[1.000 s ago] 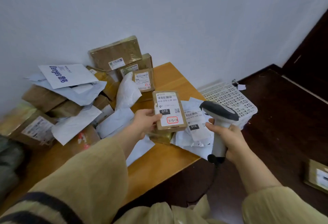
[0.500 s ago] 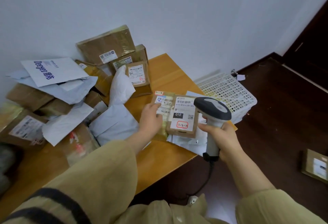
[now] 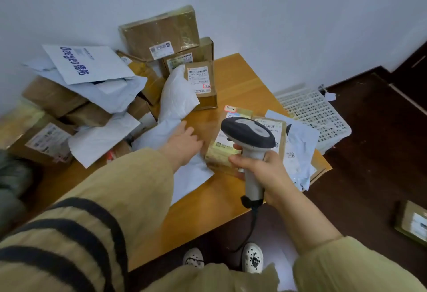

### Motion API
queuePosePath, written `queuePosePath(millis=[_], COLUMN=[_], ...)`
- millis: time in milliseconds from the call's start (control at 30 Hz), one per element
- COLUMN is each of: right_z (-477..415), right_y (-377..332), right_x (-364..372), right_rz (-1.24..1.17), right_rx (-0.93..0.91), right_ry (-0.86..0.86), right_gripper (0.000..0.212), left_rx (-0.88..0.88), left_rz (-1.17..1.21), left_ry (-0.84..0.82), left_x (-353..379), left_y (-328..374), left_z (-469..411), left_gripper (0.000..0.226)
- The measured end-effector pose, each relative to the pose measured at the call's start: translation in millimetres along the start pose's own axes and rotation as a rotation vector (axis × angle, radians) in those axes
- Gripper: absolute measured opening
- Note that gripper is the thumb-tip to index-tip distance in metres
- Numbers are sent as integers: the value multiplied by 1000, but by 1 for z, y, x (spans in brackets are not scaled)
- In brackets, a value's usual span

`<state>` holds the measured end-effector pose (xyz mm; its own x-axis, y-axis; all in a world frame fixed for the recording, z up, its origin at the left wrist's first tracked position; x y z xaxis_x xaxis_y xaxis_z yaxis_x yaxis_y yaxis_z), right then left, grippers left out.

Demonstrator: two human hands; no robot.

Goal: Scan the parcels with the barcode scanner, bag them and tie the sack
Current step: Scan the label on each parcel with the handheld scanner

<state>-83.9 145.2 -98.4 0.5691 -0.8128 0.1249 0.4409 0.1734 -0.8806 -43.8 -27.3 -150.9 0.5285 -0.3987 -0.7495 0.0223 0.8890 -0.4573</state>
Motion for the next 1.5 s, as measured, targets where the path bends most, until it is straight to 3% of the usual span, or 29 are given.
queuePosePath(millis=[100,200,267,400,467,600,700,800,900,1033,1133,1200,1300,1400,1500], right_z=[2,6,10,7,4,7,12,17,23,29,37,42,48,49,47], right_y=[0,-6,-12,-23,-27,-26,-21,-28,-39,-56,-69,-74,-85,-101,-113], right_x=[3,10,16,21,24,41,55,59,62,70,81,86,83,67,33], right_rz=[-33,-56,-93,-119,-104,-169,-193,-93,-21,128,247,306,282,223,190], right_rx=[8,11,9,1,17,97,113,6,-95,-186,-197,-194,-220,-295,-396], right_ry=[7,-9,-18,33,43,-48,-143,-118,-139,-247,-376,-449,-495,-415,-160], right_gripper=[25,20,21,30,28,24,22,23,29,37,38,39,38,37,36], left_rx=[-44,-136,-243,-345,-321,-271,-283,-277,-398,-630,-412,-215,-35,20,-209], left_rz=[-62,-65,72,558,653,661,661,653,683,1019,1172,1142,1066,867,791], left_ry=[24,102,186,752,968,1174,1231,1211,1076,907,586,310,79,100,294], left_x=[-14,-33,-42,-66,-69,-72,-67,-60,-41,-33,-60,-83,-107,-117,-108], left_y=[-17,-48,-75,-121,-125,-110,-104,-99,-106,-128,-117,-99,-79,-74,-105], left_z=[6,29,53,122,157,202,220,227,229,234,204,184,168,157,158], left_gripper=[28,21,19,6,8,22,16,7,22,41,61,77,48,28,19])
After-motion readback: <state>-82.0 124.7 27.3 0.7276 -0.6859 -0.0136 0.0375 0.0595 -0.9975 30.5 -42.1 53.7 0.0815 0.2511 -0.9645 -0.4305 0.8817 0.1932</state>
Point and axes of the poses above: each hand's wrist, its own z-axis away from the middle knuckle, its own x-axis out of the palm, y = z × x, the point moved 9 cm from there along -z, towards the middle knuckle, and after that the axes turned 4 degrees about -z, right-handed, at the moved point
